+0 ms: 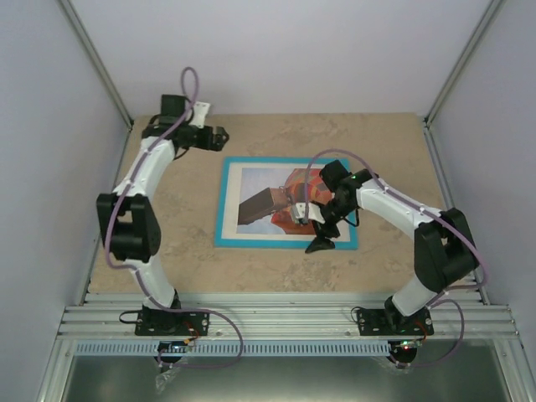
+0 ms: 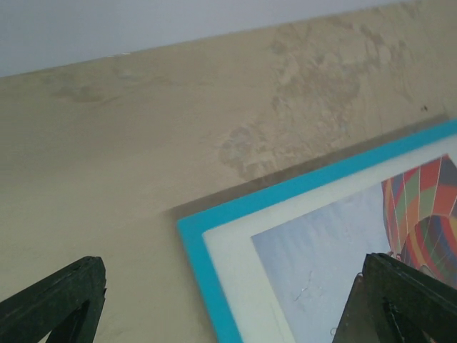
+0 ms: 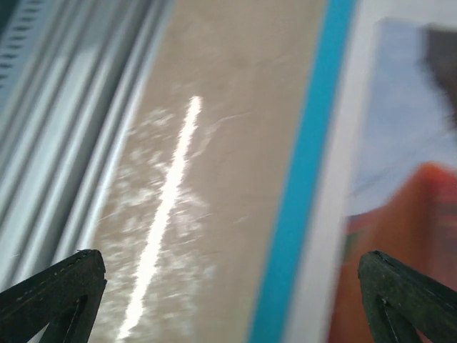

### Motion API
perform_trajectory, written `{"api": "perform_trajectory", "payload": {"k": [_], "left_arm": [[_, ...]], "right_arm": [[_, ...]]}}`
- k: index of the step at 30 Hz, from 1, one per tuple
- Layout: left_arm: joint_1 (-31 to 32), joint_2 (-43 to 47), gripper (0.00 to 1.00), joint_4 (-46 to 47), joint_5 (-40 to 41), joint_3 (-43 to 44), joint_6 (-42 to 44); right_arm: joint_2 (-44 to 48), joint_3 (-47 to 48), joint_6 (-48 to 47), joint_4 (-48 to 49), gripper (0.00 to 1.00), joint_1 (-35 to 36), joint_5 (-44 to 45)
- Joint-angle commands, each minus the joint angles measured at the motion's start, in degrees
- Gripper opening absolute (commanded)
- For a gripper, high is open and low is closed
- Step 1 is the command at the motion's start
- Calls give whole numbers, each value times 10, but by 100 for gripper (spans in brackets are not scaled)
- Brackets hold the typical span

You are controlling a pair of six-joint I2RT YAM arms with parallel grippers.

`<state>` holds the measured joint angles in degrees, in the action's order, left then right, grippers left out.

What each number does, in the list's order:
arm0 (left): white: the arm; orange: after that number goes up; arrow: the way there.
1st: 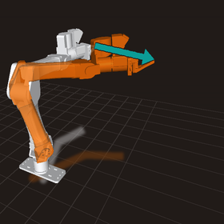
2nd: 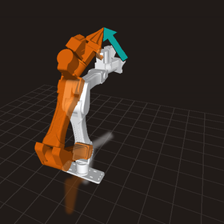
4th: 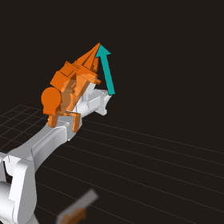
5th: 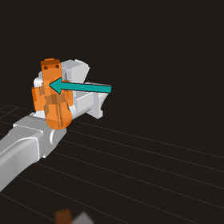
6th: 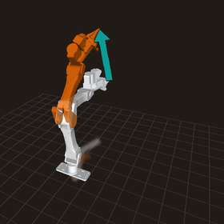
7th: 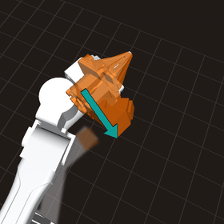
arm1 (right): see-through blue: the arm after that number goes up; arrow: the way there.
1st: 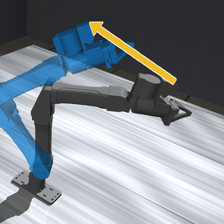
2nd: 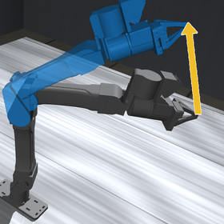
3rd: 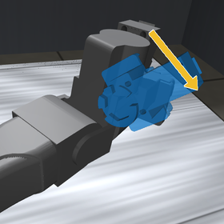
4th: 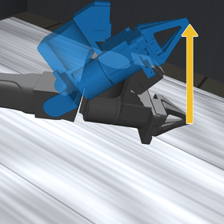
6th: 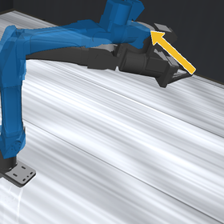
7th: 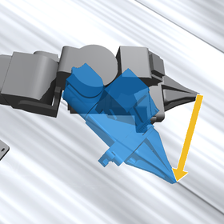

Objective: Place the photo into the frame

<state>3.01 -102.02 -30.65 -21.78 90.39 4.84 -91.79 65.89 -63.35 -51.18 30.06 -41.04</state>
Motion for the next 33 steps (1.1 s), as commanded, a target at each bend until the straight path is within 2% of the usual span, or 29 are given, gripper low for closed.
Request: {"api": "perform_trajectory", "payload": {"k": [1,5,12,21,33], "left_arm": [[47,-77,99,-36,6,81,81],[80,-156,99,-52,19,160,102],[105,-297,99,-92,9,311,83],[128,-389,99,-70,50,369,62],[130,-459,99,-40,167,407,69]], "right_arm": [[-21,-26,-73,-155,97,19,-8],[-36,-63,-75,-163,95,33,10],[-67,-89,-30,-117,93,47,57],[-93,-107,21,-73,93,47,120],[-99,-144,68,-26,93,45,161]]}}
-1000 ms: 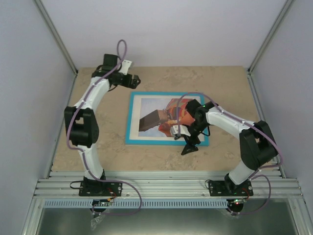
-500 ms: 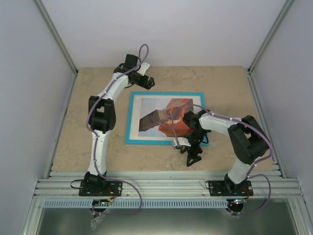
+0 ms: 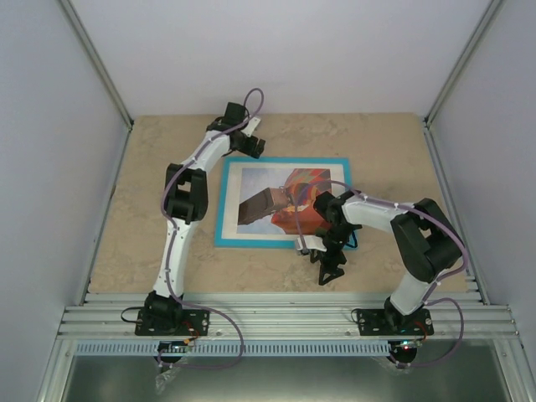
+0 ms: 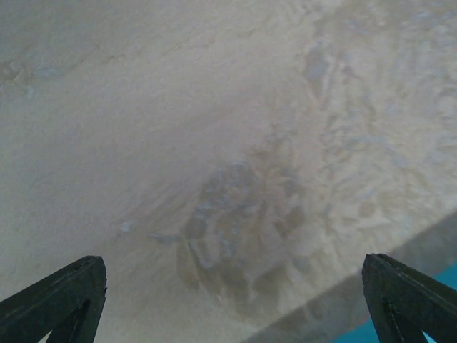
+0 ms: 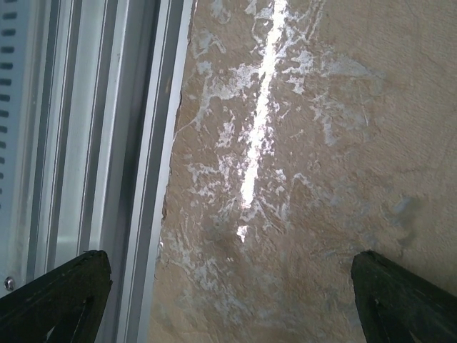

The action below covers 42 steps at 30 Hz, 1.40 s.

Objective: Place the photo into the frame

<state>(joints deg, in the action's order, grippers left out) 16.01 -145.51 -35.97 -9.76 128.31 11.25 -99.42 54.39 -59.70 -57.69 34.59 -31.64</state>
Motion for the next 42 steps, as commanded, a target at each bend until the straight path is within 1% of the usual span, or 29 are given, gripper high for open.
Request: {"api": "perform_trajectory", "payload": {"k": [1,6,10,12,15,18,23,26,30,33,36,39,42], "left_arm": [[0,-27,99,8,54,30,12],[-1,-34,99,-10,89,27,38],[-1,-35,99,-50,86,29,62],[-1,-30,99,-78,78,26,89],[-2,-12,99,-106,84,-7,119],[-10,15,99,-122,80,-62,140],[-26,51,98,-160,43,-114,174],[-27,85,96,-173,18,-174,199],[-27,149,94,-163,-27,-288,225],[-27,200,92,-149,-70,-376,227],[-24,249,91,-118,-98,-476,224],[-20,289,91,-87,-113,-534,216],[-19,307,90,-81,-134,-561,217]], "right_arm": [[-21,-31,33,40,93,-2,70],[-22,-39,38,46,94,-23,86],[-38,-32,47,52,95,-52,100],[-49,-26,56,52,95,-75,100],[-63,-13,68,52,96,-111,96],[-84,5,86,58,98,-139,101],[-132,68,130,42,98,-189,68],[-166,134,165,23,98,-220,26],[-231,259,222,-16,98,-259,-53],[-280,325,262,-26,98,-270,-97],[-309,365,298,-21,98,-270,-128],[-331,390,321,-19,98,-266,-161],[-346,399,332,-20,98,-259,-180]]}}
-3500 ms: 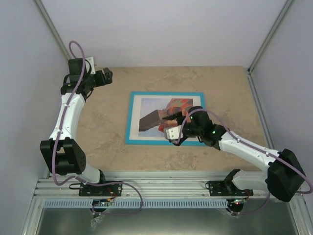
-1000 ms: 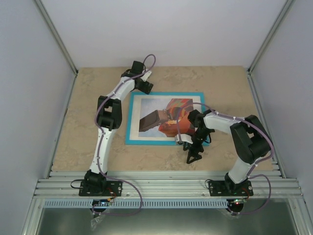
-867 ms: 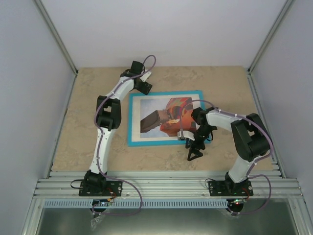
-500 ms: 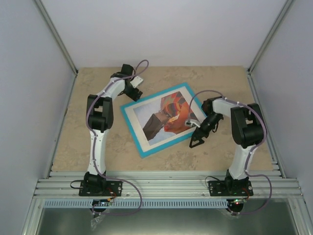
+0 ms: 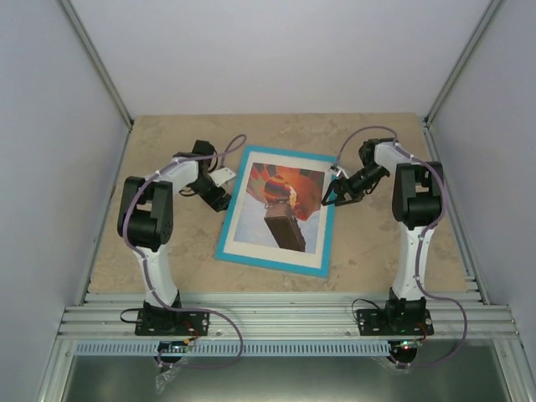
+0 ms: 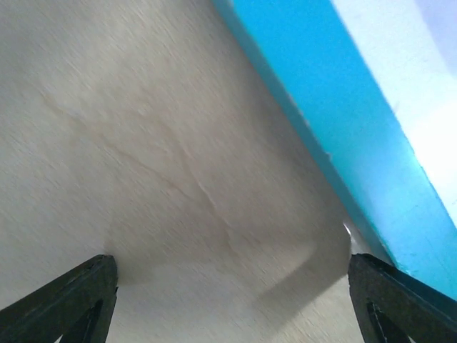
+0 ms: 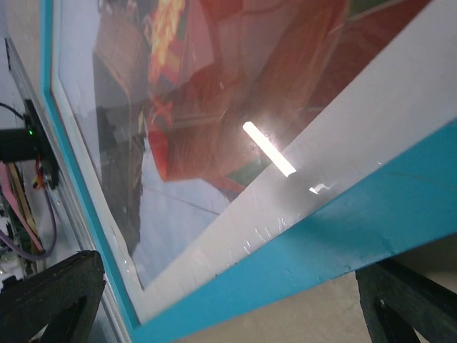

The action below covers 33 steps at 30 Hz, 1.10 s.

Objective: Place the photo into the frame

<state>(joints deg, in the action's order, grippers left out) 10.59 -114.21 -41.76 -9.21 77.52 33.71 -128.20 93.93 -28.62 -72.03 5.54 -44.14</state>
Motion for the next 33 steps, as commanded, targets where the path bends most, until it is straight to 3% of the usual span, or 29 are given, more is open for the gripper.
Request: {"api": "perform_trajectory", "payload": {"k": [1,9,17,21,25,33], "left_arm": [[37,1,89,-24,-151,-61,-4],[45,17,87,7,-190,-120,-18],[39,3,86,11,-174,-87,-25],[27,11,91,-15,-164,-58,-14],[0,42,99,-52,-151,-8,-6],[-57,55,99,-95,-101,211,-66]], "right_arm": [[-60,4,26,126,98,34,-60],[-67,-26,112,177,98,34,-97],[-33,-83,126,200,98,27,-89],[-4,-85,111,193,98,2,-81],[45,-69,85,180,98,-28,-76],[138,-4,33,159,98,-72,-61]]}}
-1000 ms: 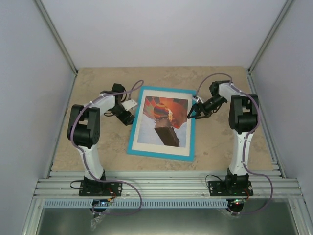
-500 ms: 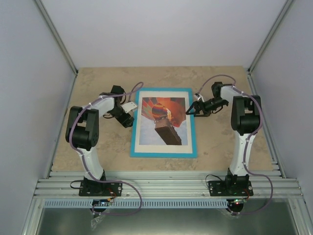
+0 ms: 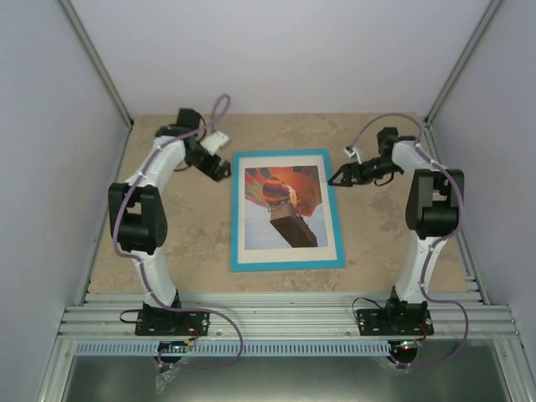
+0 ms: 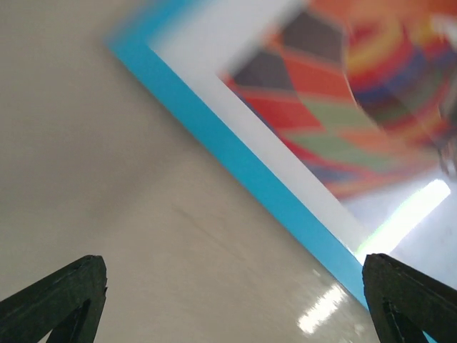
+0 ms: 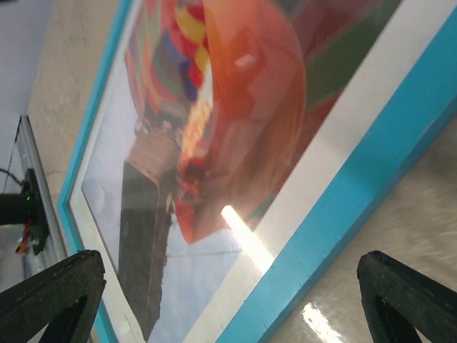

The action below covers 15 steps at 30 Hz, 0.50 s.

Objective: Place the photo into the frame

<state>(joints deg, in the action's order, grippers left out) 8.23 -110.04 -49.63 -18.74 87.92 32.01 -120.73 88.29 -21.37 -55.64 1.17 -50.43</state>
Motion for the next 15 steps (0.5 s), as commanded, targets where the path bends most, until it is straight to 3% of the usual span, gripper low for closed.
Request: {"api": "perform_trajectory", "payload": {"k": [1,9,12,15], "left_arm": [[-41,14,99,-12,-4,133,-67],[-123,14,99,8,-19,260,-209],[-157,29,99,32,-38,236,-249],[-172,53,99,64,-8,178,-262]], "right_arm": [[71,69,-41,-7,98,-34,1],[137,137,-43,-2,98,-93,-30],[167,100,-20,42,98,-127,-48],[190,44,4,86,98,-164,-61]]}}
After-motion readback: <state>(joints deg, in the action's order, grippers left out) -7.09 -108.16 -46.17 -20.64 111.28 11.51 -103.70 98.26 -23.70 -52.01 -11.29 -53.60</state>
